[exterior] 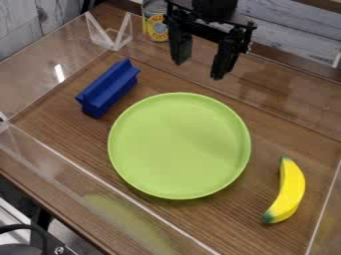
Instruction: Put the banana in the green plate
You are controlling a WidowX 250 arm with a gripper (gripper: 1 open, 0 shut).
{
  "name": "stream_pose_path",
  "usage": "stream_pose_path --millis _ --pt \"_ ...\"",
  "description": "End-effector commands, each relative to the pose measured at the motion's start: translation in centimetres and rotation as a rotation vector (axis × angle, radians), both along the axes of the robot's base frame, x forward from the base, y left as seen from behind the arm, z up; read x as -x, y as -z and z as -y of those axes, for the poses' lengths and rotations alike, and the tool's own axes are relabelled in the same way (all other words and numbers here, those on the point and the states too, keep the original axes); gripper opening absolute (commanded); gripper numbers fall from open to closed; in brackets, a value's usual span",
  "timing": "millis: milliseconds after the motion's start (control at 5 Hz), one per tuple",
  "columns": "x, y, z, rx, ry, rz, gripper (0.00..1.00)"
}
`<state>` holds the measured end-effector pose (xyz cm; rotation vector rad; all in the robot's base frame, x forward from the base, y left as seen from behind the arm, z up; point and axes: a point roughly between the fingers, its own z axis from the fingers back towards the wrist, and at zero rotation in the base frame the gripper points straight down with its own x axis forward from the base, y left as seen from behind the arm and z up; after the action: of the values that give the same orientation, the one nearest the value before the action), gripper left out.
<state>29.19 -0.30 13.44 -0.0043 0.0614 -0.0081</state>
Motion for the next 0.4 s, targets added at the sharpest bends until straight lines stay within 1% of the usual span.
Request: stream_pose_path --millis 0,200 --pt "0.6 0.6 1.6 0.011 0.003 -0.002 1.00" --pt "1.7 1.0 4.6 0.026 0.009 0.019 1.00"
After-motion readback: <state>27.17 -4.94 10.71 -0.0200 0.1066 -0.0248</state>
